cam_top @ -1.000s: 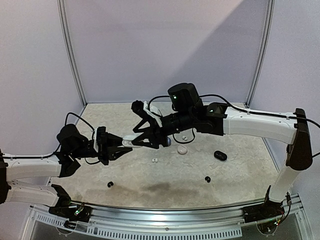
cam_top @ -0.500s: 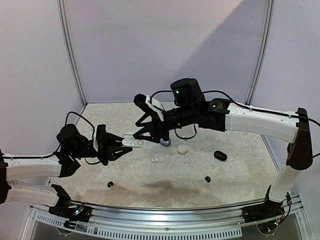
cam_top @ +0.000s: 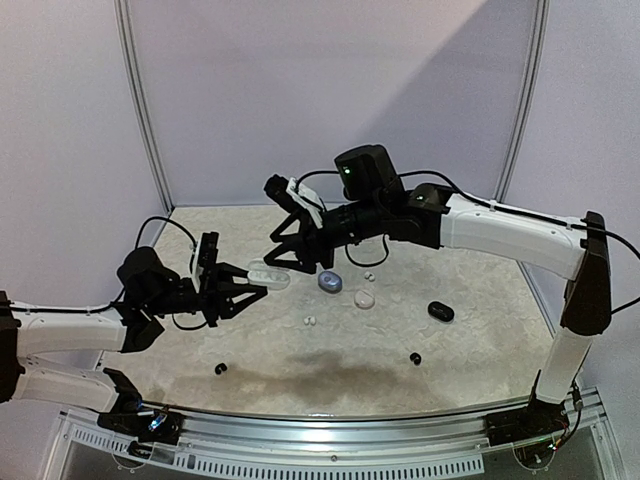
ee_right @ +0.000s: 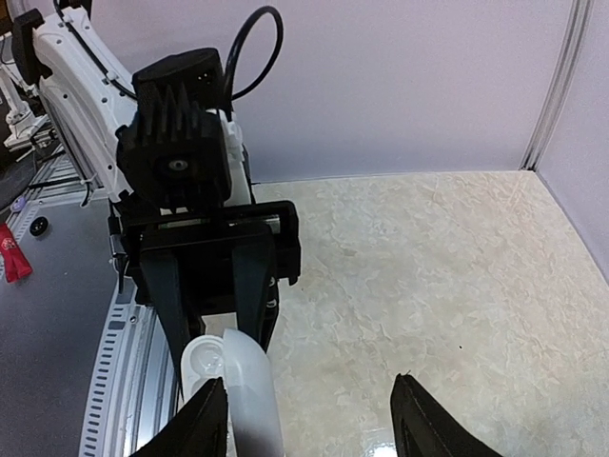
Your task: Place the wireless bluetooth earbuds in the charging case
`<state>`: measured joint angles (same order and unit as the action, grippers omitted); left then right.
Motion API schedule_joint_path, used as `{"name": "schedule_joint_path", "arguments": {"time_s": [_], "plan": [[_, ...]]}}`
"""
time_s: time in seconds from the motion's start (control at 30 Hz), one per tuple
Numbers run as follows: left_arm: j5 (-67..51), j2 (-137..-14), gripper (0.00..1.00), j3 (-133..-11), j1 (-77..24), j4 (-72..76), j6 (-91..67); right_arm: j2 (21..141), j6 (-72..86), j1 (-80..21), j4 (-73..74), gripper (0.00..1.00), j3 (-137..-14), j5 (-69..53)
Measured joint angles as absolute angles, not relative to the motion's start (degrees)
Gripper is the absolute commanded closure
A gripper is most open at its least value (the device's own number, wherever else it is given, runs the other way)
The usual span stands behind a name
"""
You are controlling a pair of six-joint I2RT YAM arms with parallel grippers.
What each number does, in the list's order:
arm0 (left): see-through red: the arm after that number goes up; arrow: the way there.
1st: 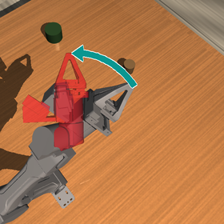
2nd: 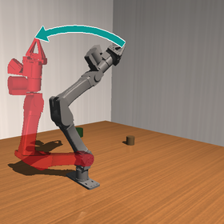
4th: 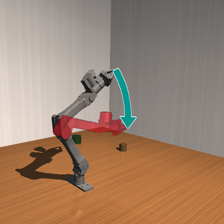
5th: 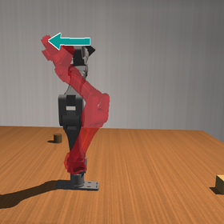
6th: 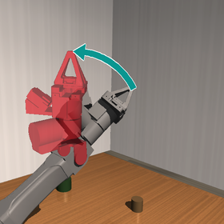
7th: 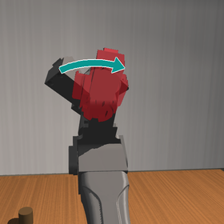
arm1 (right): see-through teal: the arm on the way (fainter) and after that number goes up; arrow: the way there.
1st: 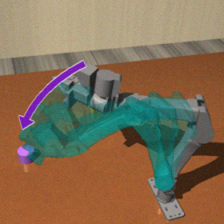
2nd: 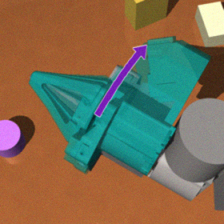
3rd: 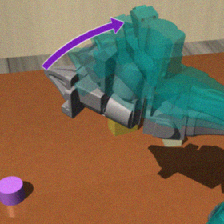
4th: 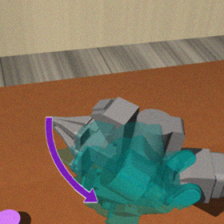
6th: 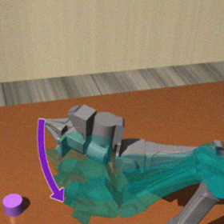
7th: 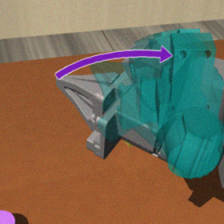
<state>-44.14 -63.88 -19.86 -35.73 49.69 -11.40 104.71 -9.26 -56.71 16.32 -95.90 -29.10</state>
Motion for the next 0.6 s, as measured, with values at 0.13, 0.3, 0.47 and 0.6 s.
{"name": "schedule_joint_path", "arguments": {"time_s": [0.13,0.3,0.47,0.6], "plan": [[-43.6,-64.9,1.0,-20.3,-35.7,48.9,-12.5,104.7,-9.0,-56.3,16.1,0.38,-96.3,-30.1],[-42.8,-65.9,1.0,-20.7,-35.7,48.6,-13.1,104.6,-5.5,-54.2,14.0,0.41,-96.4,-32.1],[-42.3,-66.6,1.0,-21.1,-35.7,48.5,-13.4,102.8,2.5,-48.0,11.4,0.49,-95.6,-29.0],[-41.7,-67.1,1.0,-21.3,-35.7,48.6,-13.6,101.4,7.3,-41.6,13.4,0.5,-95.1,-20.2]]}}
